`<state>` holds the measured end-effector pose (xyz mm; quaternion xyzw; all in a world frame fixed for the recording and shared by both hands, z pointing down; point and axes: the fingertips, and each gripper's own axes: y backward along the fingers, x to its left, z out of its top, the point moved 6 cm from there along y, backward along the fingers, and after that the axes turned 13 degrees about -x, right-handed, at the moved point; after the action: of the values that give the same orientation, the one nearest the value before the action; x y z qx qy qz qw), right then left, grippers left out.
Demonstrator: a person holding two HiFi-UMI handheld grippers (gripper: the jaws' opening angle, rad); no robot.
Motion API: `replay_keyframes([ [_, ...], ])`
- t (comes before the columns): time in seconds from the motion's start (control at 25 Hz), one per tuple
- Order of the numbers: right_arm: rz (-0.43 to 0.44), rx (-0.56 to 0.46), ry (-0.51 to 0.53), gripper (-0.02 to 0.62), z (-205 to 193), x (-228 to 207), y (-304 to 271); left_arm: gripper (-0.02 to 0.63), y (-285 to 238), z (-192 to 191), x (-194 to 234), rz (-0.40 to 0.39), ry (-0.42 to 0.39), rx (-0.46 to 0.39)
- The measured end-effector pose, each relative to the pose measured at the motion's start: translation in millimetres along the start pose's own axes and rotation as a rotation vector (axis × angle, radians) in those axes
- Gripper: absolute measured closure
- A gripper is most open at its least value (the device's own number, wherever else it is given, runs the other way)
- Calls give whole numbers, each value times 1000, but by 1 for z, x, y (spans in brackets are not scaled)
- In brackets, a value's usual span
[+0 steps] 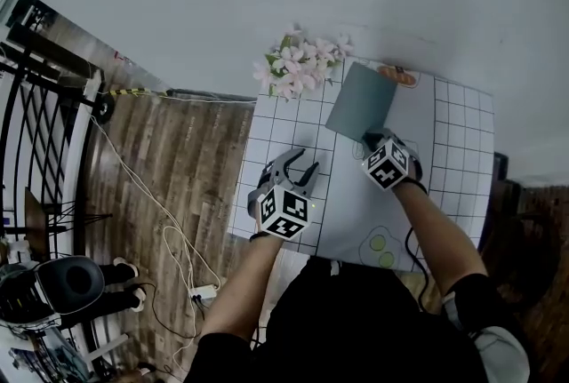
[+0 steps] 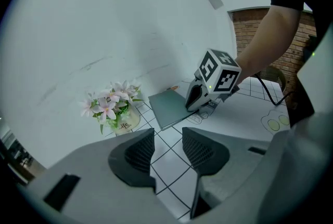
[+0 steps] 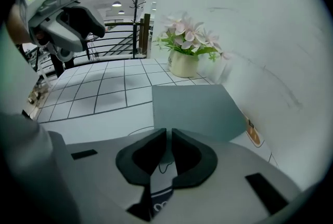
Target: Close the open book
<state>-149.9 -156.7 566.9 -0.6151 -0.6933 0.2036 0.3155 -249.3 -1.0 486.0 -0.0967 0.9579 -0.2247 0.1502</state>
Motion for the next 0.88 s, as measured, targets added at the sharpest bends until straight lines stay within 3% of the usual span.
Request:
replay_keyframes([
  [0.08, 3, 1, 6, 576, 0, 1, 2, 434, 0, 1, 1, -3, 9, -10],
  [0.24, 36, 28, -3, 435, -5, 4, 5, 434, 2, -2, -1, -12, 23, -12],
  [0.32, 36, 50, 35, 416, -6, 7, 4, 435, 3, -3, 0, -14, 25, -9],
  [0.56, 23, 107, 255, 560, -8, 13, 3, 436, 5, -6, 0, -20, 44, -10],
  [0.88, 11, 113, 177, 586, -18, 26, 25, 436, 16, -4, -5, -41, 52, -41],
])
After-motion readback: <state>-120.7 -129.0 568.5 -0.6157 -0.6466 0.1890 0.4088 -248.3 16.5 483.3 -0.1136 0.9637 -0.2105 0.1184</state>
